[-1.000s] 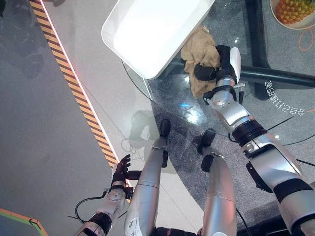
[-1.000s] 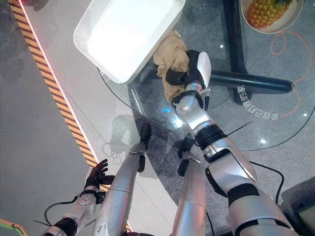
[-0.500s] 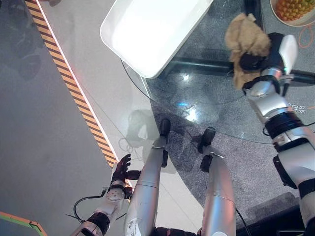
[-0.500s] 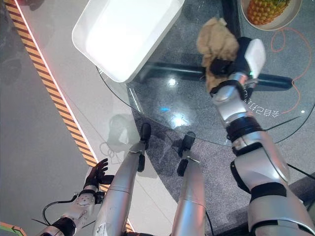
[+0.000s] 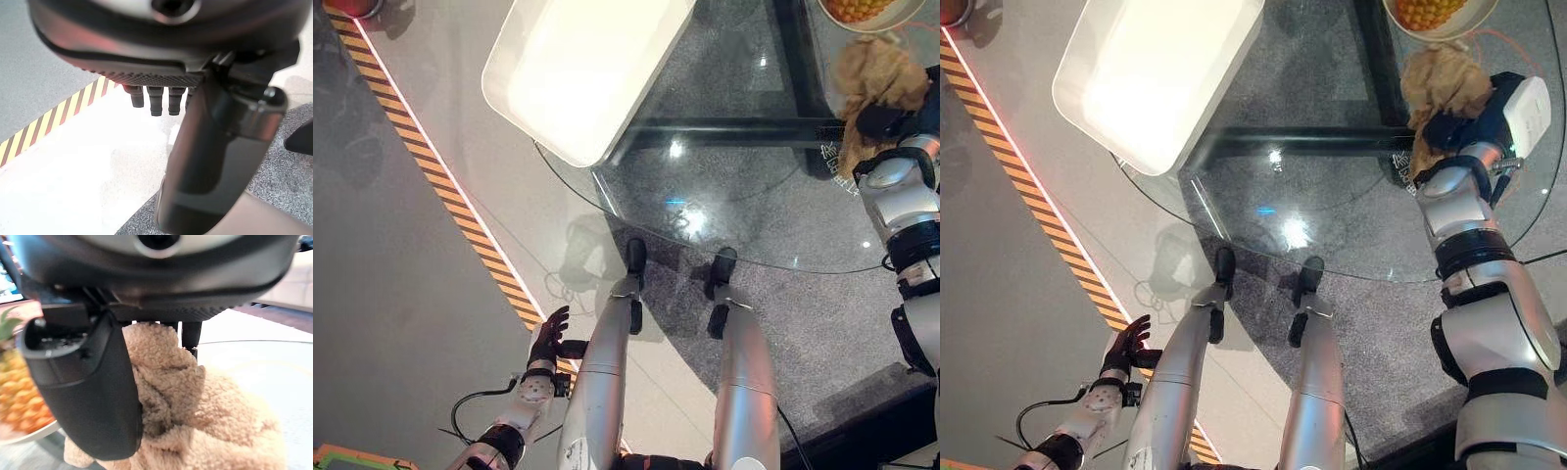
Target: Wipe the table with a cloth and put it in the basket.
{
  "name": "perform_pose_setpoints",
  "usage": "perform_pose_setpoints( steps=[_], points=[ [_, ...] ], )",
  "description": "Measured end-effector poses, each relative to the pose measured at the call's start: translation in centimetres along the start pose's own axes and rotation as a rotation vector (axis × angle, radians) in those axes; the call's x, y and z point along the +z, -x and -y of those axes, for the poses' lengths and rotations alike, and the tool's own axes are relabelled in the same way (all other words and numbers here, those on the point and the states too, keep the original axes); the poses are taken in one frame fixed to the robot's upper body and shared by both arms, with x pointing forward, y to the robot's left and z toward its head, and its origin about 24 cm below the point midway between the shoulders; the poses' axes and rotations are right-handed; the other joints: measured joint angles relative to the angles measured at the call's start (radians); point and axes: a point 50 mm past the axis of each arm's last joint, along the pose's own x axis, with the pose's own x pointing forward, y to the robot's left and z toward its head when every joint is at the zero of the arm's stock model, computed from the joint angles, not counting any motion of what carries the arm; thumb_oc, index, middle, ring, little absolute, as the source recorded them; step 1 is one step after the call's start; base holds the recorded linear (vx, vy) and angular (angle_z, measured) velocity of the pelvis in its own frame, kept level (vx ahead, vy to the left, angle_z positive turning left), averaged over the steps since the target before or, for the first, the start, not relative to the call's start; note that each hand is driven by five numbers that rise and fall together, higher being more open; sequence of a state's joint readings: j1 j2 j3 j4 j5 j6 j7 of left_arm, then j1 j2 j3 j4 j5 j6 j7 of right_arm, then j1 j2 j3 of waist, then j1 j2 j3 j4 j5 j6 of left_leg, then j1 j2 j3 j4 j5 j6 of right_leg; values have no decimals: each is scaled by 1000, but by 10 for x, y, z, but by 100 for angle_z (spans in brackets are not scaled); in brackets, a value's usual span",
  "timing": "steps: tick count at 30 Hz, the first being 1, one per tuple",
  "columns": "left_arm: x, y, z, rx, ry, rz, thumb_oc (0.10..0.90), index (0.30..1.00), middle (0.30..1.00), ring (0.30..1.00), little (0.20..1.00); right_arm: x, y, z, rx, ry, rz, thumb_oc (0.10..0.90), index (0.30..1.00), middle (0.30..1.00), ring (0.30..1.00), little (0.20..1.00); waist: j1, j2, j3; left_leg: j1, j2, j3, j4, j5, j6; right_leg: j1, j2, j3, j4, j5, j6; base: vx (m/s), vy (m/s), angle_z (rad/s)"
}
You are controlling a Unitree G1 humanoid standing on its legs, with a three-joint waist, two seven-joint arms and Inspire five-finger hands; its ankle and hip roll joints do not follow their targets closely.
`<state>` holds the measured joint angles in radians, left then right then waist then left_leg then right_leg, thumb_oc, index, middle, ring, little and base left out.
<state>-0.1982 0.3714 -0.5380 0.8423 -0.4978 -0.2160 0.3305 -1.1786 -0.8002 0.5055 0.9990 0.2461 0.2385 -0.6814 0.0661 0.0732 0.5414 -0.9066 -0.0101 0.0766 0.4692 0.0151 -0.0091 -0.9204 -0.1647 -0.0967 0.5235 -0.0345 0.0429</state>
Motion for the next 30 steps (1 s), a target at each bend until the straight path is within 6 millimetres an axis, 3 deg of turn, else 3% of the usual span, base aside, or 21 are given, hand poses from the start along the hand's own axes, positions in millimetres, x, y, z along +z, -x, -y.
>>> perform_pose_setpoints(
  steps=[5, 10, 18, 30],
  points=[
    [0, 0, 0, -1, 0, -3, 800, 900, 900, 900, 900, -13, -6, 11, -34, 17, -36, 100, 300, 300, 300, 200, -2, 3, 1, 0, 0, 3, -2, 0, 0, -2, 0, 3, -2, 0, -4, 0, 0, 0],
    [0, 0, 0, -1, 1, -6, 800, 900, 900, 900, 900, -11, -7, 14, -37, 23, -15, 100, 300, 300, 300, 200, -4, 6, 1, 4, -1, 6, -10, 1, -1, -2, 0, 4, 0, 3, 0, -5, 27, 0],
    [1, 0, 2, -7, 3, -17, 800, 900, 900, 900, 900, 18, 11, -8, 101, 76, 188, 100, 300, 300, 300, 200, 10, 11, 1, 14, -2, -3, -33, 12, -7, -1, -1, -3, 7, -5, -5, -7, 15, 3],
    [0, 0, 4, -18, 10, -19, 800, 900, 900, 900, 900, 28, 25, -30, 188, 113, 260, 100, 300, 300, 300, 200, 13, 14, -1, 16, -7, -9, -39, 16, -8, 2, -9, -9, 20, -16, -10, -12, 34, 3]
  ],
)
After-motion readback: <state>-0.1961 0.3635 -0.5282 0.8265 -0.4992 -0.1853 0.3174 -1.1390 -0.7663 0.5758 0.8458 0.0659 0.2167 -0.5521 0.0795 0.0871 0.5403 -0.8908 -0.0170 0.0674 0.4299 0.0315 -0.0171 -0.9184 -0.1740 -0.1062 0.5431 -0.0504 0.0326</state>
